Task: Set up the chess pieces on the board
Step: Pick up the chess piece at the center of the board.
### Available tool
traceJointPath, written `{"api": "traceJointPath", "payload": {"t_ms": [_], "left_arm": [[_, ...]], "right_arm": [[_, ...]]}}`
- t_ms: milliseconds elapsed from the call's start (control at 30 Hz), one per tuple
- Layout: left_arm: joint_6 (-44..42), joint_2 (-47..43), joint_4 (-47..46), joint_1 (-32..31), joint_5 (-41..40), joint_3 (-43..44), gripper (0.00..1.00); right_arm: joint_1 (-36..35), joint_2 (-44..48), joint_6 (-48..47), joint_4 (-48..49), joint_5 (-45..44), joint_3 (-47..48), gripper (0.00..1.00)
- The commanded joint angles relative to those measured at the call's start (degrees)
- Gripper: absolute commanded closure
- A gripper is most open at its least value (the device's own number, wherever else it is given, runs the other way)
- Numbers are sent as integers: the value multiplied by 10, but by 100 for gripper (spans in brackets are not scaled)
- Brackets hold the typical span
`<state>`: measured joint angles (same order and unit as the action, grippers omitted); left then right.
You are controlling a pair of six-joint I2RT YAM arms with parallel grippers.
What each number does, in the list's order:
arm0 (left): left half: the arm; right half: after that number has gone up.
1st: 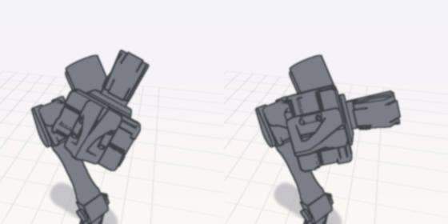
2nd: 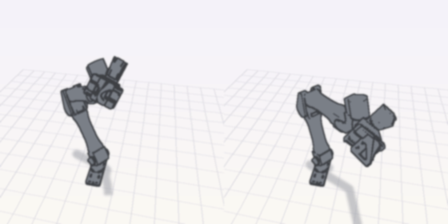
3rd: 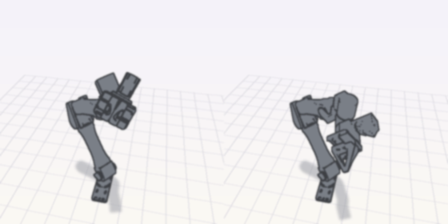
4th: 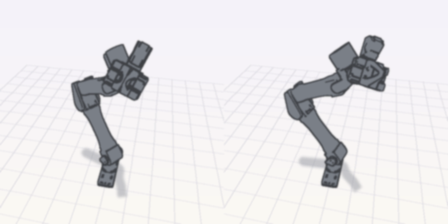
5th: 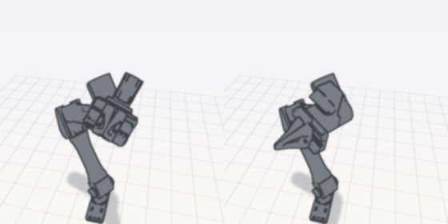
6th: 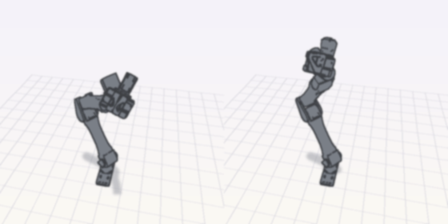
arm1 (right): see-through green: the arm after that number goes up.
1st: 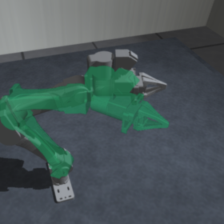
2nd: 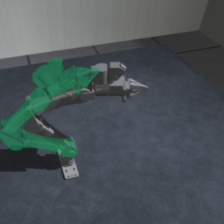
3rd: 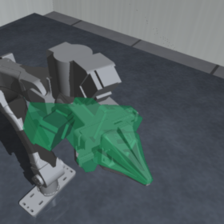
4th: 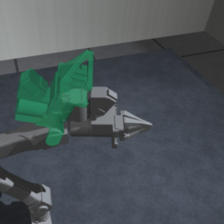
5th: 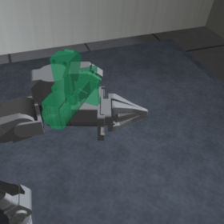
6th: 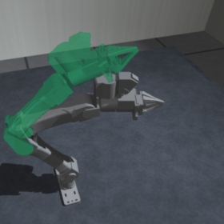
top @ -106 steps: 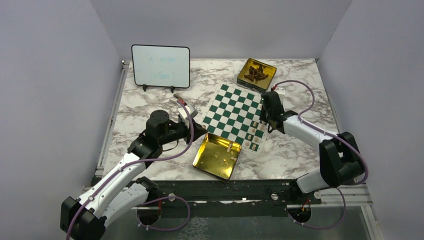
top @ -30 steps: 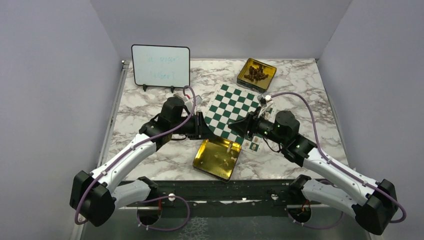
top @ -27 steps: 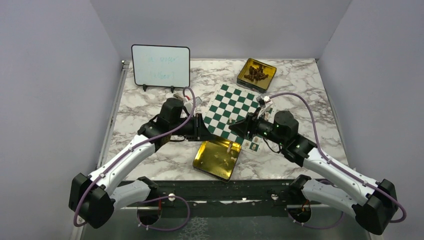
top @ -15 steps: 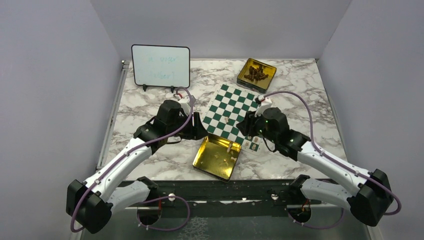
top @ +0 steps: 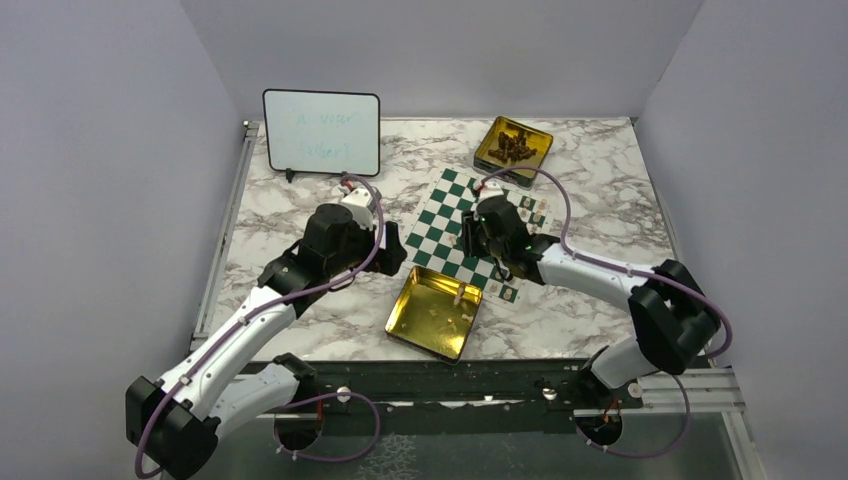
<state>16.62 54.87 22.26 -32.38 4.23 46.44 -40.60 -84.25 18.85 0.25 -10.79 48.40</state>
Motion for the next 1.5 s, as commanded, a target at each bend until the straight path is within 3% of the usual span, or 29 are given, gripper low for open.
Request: {"api": "traceJointPath", "payload": {"t_ms": [0, 400, 1033, 1467], "left_arm": [[-31, -27, -35, -1, -14, -38, 1], [-46, -68, -40, -1, -20, -57, 1], [-52, -81, -43, -1, -24, -61, 1], [-30, -71, -58, -1, -6, -68, 1]], "right_arm": [[-3, -51, -30, 37, -28, 45, 61], [-2, -177, -32, 70, -29, 92, 66], [-3, -230, -33, 84, -16, 98, 68], [-2, -181, -50, 49, -36, 96, 90]]}}
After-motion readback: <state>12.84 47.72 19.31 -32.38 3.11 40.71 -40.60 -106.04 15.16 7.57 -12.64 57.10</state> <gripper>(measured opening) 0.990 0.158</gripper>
